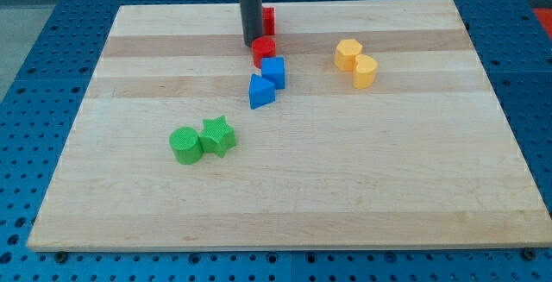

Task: Move the red circle to the yellow hexagon

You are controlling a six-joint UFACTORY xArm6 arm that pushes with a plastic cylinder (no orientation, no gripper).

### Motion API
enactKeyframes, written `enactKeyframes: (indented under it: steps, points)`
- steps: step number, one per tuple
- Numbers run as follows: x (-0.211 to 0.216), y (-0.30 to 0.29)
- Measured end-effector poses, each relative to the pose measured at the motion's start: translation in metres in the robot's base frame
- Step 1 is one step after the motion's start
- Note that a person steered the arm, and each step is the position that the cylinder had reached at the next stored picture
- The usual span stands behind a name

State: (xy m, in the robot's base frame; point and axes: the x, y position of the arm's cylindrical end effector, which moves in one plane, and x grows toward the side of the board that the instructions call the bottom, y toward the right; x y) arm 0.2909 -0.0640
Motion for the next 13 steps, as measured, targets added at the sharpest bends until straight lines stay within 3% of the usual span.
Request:
enactKeyframes:
  steps: [3, 9, 13]
  points:
    - [0.032, -0.013]
    - [0.032, 0.065]
    - [0.032, 0.076]
